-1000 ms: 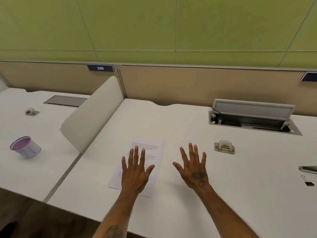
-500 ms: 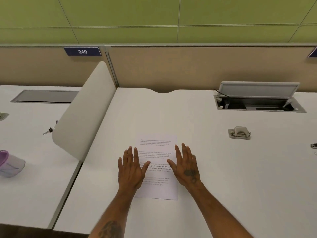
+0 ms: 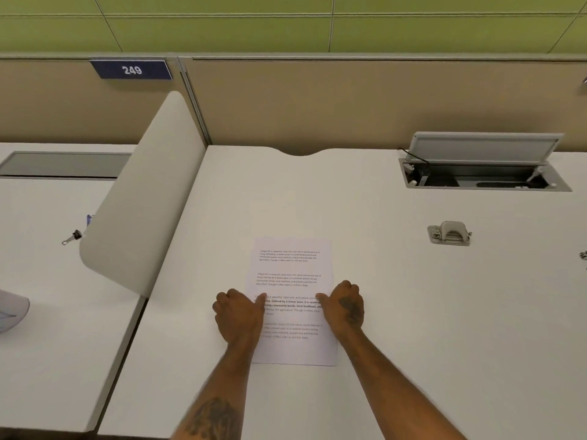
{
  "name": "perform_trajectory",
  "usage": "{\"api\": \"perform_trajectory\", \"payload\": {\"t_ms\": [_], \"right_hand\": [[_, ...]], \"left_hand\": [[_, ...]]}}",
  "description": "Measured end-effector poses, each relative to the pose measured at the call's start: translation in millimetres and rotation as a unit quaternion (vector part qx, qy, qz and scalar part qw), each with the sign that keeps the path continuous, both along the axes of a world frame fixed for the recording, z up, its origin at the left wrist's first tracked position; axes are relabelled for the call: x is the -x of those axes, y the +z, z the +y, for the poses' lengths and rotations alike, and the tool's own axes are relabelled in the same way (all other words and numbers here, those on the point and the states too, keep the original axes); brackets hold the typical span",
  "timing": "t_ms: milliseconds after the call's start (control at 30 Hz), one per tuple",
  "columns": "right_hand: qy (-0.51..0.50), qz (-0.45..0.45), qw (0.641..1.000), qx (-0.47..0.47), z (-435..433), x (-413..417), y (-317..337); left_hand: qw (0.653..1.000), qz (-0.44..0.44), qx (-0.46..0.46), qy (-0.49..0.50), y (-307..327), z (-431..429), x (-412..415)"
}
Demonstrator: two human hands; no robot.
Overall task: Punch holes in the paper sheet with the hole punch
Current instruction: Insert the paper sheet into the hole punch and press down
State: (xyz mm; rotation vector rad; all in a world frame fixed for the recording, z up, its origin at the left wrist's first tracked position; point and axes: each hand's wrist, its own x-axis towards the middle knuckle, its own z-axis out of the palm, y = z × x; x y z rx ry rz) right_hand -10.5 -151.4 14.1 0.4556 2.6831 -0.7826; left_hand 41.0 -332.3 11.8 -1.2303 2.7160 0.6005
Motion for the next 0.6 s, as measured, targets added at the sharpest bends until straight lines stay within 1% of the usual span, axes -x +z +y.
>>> {"api": "perform_trajectory", "payload": {"t_ms": [233, 367, 467, 600], "right_hand": [[-0.019, -0.036, 0.999, 0.023, -7, 8, 2], [-0.042, -0.046, 0.997, 0.043, -9, 11, 4], [-0.049, -0.063, 0.995, 0.058, -10, 13, 5], [-0.053, -0.077, 0.993, 0.077, -8, 15, 5]], "left_hand": [[1.0, -0.014, -0.01, -0.016, 4, 3, 10], [0.999, -0.038, -0.017, -0.022, 9, 4, 14], [0.997, -0.052, -0.056, -0.01, 11, 3, 17], [0.995, -0.028, -0.096, 0.005, 13, 4, 19]]}}
